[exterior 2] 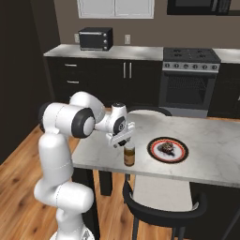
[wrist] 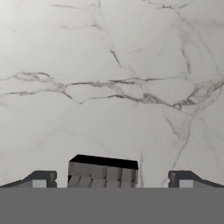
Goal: Take the cinnamon bottle from the cabinet and place it on the dining table, next to the plate with the cupcake. Then take the chocolate from the dining counter and place it on the cupcake plate.
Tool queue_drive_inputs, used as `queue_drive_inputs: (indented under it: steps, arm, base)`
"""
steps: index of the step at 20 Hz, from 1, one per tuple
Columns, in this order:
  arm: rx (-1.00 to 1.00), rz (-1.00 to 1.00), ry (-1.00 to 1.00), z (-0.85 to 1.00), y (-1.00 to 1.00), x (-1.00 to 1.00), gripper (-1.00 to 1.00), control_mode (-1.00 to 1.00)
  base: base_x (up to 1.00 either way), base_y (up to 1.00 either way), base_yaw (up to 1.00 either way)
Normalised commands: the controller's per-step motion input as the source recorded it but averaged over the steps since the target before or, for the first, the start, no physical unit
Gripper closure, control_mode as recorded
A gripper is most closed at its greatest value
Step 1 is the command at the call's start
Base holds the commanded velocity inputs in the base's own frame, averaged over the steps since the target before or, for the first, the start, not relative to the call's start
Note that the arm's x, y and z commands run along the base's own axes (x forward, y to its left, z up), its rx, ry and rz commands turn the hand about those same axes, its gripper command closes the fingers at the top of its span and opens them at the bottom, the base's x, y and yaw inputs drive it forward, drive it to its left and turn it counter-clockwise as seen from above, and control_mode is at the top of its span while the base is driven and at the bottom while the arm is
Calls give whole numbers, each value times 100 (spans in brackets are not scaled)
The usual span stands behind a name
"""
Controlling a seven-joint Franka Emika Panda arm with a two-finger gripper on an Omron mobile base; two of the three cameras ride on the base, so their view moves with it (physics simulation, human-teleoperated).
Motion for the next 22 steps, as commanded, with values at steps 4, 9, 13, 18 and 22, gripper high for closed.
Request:
queue_drive_inputs:
  steps: [4, 9, 13, 18, 22]
  arm:
    - [0, -8, -1, -70, 36, 5, 100, -100]
    - [0, -7, -3, -60, 38, 0, 100, -100]
    - [0, -8, -7, -29, 21, 0, 100, -100]
    - [0, -12, -8, -1, 13, 0, 100, -100]
    - [-2, -12, -10, 31, 2, -5, 100, -100]
  base:
    - [0, 0, 0]
    - [0, 0, 0]
    - [0, 0, 0]
    - [0, 0, 0]
    - [0, 0, 0]
